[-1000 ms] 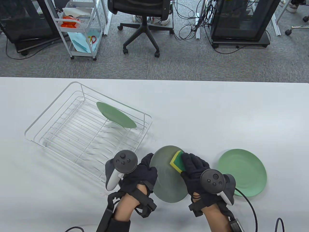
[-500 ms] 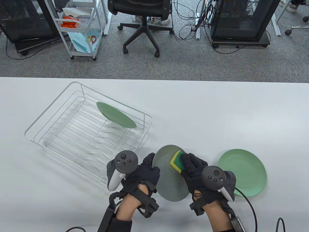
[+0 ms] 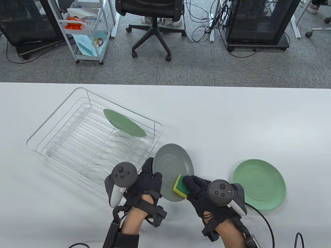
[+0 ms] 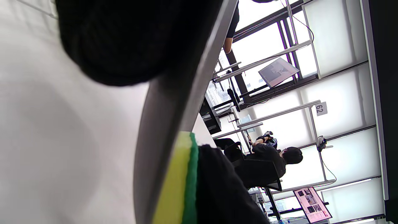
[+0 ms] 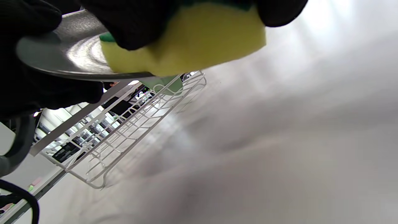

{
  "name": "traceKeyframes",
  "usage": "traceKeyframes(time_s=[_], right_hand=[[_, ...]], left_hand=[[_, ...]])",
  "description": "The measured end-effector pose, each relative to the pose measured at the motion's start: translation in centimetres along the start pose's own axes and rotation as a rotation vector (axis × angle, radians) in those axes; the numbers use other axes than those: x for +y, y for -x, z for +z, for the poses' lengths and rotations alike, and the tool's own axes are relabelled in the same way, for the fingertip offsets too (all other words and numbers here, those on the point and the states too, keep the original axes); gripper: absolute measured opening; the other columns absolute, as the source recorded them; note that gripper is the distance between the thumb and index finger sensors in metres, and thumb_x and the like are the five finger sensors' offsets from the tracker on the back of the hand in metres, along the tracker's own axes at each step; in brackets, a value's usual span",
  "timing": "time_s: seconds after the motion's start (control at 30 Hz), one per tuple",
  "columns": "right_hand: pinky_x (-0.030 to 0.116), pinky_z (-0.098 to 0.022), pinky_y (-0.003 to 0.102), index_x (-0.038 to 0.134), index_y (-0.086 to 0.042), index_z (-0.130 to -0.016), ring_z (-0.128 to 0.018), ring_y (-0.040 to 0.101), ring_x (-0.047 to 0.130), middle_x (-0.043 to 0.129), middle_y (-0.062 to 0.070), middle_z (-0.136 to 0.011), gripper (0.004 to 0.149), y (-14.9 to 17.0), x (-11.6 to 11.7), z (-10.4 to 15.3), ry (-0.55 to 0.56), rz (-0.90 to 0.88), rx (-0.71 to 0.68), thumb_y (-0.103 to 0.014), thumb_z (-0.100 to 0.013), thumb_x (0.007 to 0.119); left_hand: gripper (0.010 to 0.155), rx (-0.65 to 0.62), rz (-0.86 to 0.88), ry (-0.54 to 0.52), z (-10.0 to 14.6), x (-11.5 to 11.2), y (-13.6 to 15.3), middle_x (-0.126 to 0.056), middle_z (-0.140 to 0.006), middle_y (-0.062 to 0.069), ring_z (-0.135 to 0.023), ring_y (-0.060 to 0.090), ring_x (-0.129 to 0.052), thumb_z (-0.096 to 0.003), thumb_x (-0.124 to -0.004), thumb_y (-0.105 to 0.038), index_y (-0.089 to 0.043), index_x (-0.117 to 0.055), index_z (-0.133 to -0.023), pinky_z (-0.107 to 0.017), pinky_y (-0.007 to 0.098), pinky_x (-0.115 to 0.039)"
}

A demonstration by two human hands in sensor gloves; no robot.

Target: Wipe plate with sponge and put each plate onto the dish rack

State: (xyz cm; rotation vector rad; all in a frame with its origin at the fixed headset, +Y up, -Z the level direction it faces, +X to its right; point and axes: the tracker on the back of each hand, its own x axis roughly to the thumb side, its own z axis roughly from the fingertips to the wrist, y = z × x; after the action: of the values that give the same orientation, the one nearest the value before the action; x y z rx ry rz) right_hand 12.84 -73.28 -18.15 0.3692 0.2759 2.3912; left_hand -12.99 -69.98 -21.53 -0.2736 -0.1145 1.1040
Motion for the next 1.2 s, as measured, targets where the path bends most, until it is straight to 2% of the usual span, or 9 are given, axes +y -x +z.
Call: traceKeyframes(time_s=[0.27, 0.43, 0.67, 0.8, 1.0, 1.2], right_hand=[[0.062, -0.065, 0.046, 0.059, -0.036, -0.094, -0.092, 0.03, 0.068, 0.062, 0.002, -0.102, 0.058, -1.3, 0.7, 0.1, 0.005, -0.118, -0.107, -0.039, -0.039, 0.081], [0.066, -0.064, 0.046, 0.052, -0.038, -0.095, -0.091, 0.029, 0.072, 0.061, 0.002, -0.102, 0.064, -1.5, 0.4, 0.2, 0.08, -0.148, -0.154, -0.038, -0.038, 0.083], [0.069, -0.062, 0.047, 0.04, -0.034, -0.096, -0.088, 0.033, 0.075, 0.057, 0.008, -0.101, 0.071, -1.3, -0.2, 0.3, 0.193, -0.1, -0.138, -0.038, -0.039, 0.082], [0.071, -0.06, 0.047, 0.037, -0.03, -0.096, -0.085, 0.034, 0.077, 0.057, 0.01, -0.1, 0.073, -0.8, -0.6, 0.1, 0.256, -0.087, -0.093, -0.039, -0.039, 0.08], [0.075, -0.055, 0.046, 0.042, -0.031, -0.096, -0.08, 0.034, 0.082, 0.062, 0.011, -0.097, 0.071, 0.6, -2.0, 0.3, 0.393, -0.062, 0.032, -0.042, -0.038, 0.083], [0.075, -0.054, 0.046, 0.048, -0.032, -0.096, -0.078, 0.035, 0.083, 0.064, 0.012, -0.096, 0.069, 2.1, -3.4, 0.8, 0.487, 0.028, 0.19, -0.042, -0.037, 0.085]], left_hand=[[0.069, -0.003, -0.004, 0.051, -0.3, -1.1, -0.2, -0.054, -0.091, 0.022, -0.028, 0.022, -0.1, -0.0402, -0.061, -0.036, -0.012, -0.027, -0.096, -0.052, 0.051, -0.08], [0.069, -0.039, -0.008, 0.112, -0.3, -2.8, -0.9, -0.056, -0.09, 0.024, -0.028, 0.021, -0.1, -0.0402, -0.061, -0.038, -0.012, -0.03, -0.097, -0.052, 0.051, -0.081], [0.069, -0.077, -0.015, 0.18, -0.3, -4.5, -1.6, -0.062, -0.087, 0.025, -0.02, 0.018, -0.099, -0.0401, -0.056, -0.048, -0.015, -0.04, -0.098, -0.05, 0.049, -0.084], [0.068, -0.107, -0.071, 0.206, -0.2, -4.9, -2.1, -0.062, -0.088, 0.025, -0.021, 0.018, -0.099, -0.0404, -0.057, -0.047, -0.017, -0.04, -0.099, -0.05, 0.05, -0.083], [0.07, -0.156, -0.173, 0.262, -0.1, -5.7, -3.0, -0.062, -0.088, 0.025, -0.025, 0.015, -0.1, -0.0416, -0.062, -0.045, -0.015, -0.034, -0.099, -0.051, 0.05, -0.083], [0.071, -0.197, -0.126, 0.255, 0.1, -5.6, -3.7, -0.058, -0.089, 0.025, -0.027, 0.016, -0.101, -0.0415, -0.062, -0.043, -0.013, -0.031, -0.098, -0.052, 0.049, -0.082]])
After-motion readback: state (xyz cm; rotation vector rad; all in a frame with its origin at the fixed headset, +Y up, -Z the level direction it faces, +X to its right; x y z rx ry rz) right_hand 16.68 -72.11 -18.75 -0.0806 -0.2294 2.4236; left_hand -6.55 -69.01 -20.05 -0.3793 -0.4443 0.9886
